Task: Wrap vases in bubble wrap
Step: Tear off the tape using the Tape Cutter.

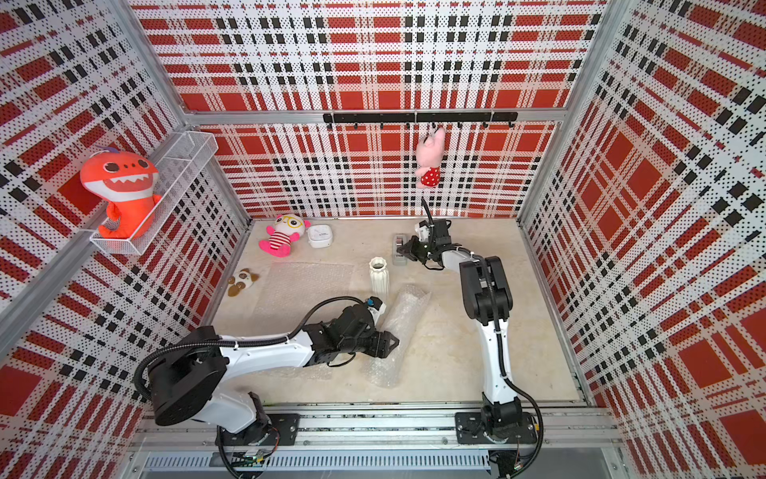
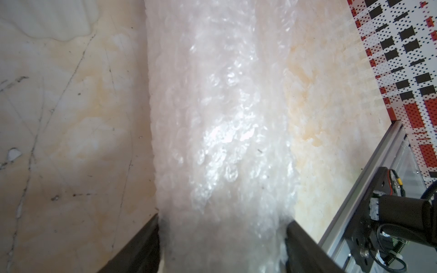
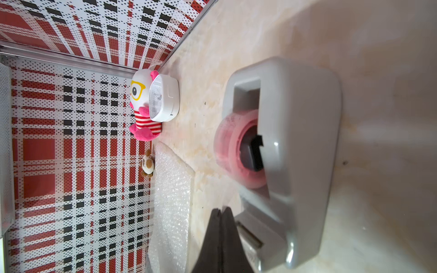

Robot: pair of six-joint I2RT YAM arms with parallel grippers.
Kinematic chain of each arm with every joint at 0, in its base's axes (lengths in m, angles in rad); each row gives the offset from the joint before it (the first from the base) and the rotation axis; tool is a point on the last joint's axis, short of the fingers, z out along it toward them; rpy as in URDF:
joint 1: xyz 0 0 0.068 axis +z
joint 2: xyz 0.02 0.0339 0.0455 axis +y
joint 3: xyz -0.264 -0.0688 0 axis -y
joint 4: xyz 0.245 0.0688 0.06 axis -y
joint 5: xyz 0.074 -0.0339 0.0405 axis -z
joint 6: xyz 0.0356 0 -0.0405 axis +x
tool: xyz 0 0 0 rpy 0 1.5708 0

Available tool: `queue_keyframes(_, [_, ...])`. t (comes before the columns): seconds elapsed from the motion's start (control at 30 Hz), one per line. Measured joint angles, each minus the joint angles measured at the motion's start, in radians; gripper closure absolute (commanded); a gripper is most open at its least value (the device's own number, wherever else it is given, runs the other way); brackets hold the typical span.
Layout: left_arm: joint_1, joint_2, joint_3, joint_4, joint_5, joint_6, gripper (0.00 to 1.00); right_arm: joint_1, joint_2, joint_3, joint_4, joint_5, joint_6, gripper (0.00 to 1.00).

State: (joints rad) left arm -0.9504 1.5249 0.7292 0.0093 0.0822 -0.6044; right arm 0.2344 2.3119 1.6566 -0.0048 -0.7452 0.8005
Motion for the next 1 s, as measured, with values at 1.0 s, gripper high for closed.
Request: queue_keyframes(1.0, [0.000, -0.002, -0.014, 0.028, -0.002, -0.019, 0.26, 0.013, -0.098, -0.273, 0.162, -0.001, 0.040, 1.00])
